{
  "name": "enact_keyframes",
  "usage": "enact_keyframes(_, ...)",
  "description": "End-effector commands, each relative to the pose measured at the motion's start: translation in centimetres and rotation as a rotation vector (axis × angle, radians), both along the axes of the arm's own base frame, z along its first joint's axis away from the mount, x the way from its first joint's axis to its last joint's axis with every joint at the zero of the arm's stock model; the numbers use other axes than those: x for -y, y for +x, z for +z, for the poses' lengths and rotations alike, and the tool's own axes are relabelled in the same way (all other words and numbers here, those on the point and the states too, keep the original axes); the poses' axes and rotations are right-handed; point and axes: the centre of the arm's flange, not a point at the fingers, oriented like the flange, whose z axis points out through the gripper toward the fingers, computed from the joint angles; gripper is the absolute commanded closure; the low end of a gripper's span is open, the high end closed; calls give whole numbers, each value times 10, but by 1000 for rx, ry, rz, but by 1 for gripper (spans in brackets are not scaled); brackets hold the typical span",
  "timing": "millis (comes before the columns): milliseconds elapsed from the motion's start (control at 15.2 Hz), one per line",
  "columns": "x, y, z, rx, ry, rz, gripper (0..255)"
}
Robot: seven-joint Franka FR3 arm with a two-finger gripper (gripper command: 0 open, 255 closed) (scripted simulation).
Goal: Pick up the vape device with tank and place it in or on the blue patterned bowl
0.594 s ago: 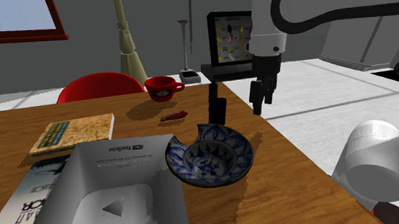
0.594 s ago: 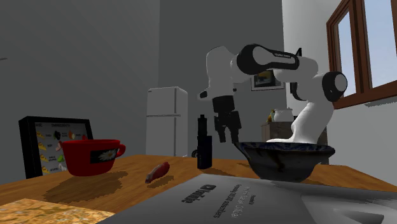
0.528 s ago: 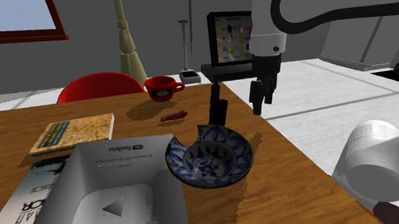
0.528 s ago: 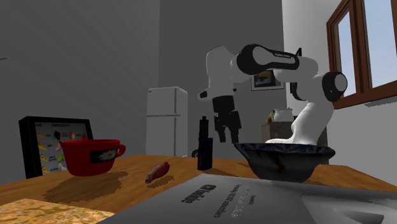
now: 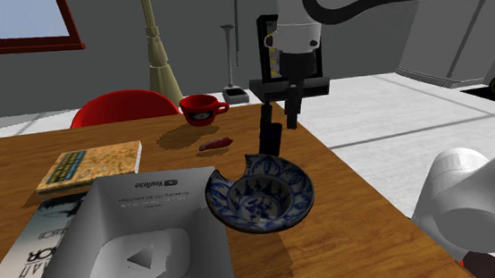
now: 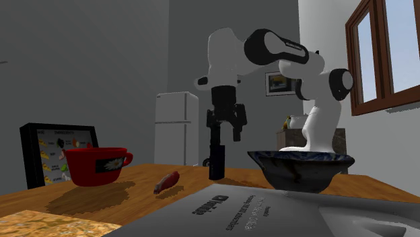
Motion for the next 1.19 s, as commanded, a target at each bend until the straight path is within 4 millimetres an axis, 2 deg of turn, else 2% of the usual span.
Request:
enact_keyframes(0, -22, 13, 13, 23, -5, 109, 0)
enact_keyframes(66, -32, 19, 19, 34, -7, 162, 0)
enact_keyframes(132, -32, 19, 19, 35, -7, 165, 0)
enact_keyframes(594, -32, 19, -21, 35, -7, 165, 0)
enact_keyframes(1122, -32, 19, -21, 35, -7, 165, 0)
